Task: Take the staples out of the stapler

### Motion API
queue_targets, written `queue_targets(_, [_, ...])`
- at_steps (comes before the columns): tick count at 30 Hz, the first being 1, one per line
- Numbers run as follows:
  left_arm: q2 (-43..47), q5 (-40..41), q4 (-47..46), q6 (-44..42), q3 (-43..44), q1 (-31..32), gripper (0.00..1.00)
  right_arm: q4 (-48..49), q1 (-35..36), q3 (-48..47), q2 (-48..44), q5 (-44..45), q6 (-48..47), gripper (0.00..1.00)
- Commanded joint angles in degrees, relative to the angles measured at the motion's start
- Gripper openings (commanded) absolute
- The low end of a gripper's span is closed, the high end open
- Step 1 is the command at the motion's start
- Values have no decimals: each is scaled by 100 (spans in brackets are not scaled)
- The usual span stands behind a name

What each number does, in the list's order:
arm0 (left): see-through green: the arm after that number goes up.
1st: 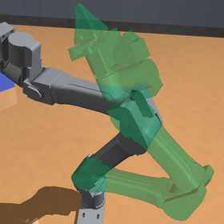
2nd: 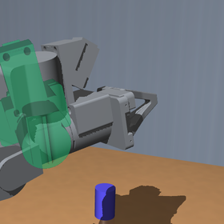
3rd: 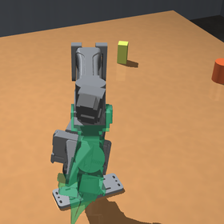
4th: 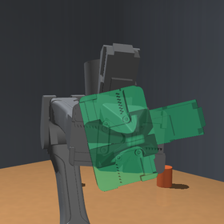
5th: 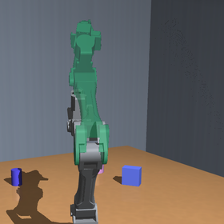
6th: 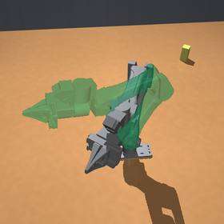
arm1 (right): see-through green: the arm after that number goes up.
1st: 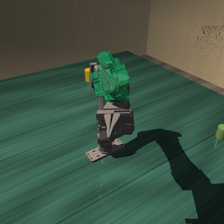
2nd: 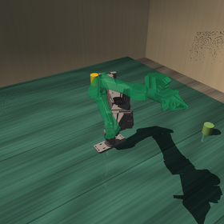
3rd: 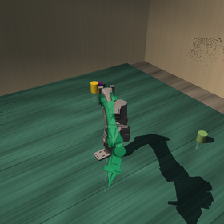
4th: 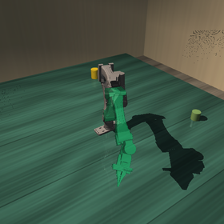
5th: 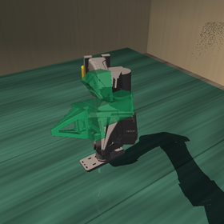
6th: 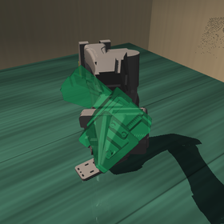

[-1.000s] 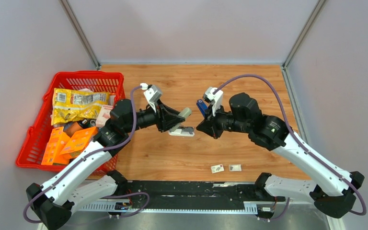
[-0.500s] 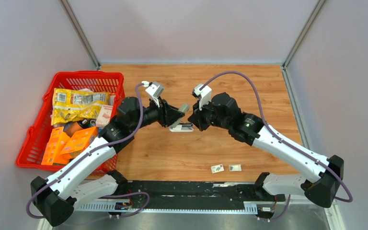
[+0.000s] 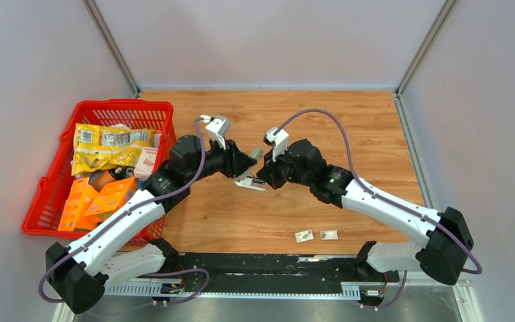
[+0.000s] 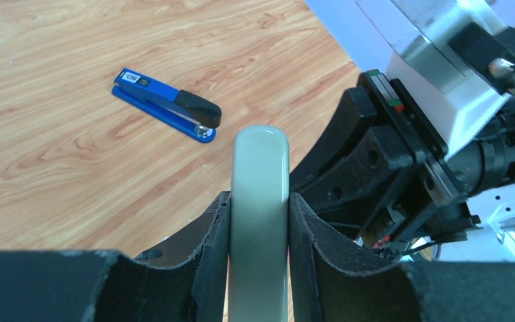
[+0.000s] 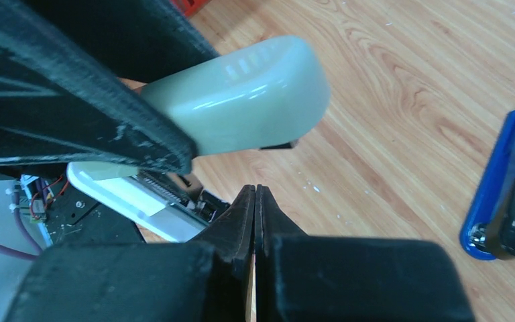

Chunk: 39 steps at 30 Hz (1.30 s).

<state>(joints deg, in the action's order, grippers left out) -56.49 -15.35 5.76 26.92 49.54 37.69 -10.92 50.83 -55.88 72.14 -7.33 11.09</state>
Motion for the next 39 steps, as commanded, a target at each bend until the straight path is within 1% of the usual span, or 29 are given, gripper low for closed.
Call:
queue_targets(1, [-143, 427, -23, 156, 91, -25, 0, 704, 76, 322, 72, -505, 314, 0])
queue_targets(5, [-292, 603, 30, 305, 30, -25, 0, 1039, 138, 718, 63, -716, 542, 0])
queue_targets(7, [-354, 691, 30, 349, -6, -25, 0, 1381, 190, 893, 98, -813, 665, 0])
queue_targets(14, [-538, 771, -13, 656, -199, -25, 0, 2207, 340, 1377, 397, -814, 973, 0])
queue_targets(18, [-521, 762, -13, 780, -322, -25, 0, 2550, 436, 1404, 617, -831, 1061, 0])
queue_targets(25, [-433, 1008, 136, 762, -524, -25, 0, 2805, 516, 1351, 854, -945, 1097, 0])
queue_targets(30, [-424, 1104, 136, 815, -638, -25, 0, 3253, 551, 1483, 916, -1252, 1193, 0])
queue_targets(39, [-495, 1245, 250, 841, -621, -25, 0, 3632, 718, 1483, 1276, -1552, 1281, 0])
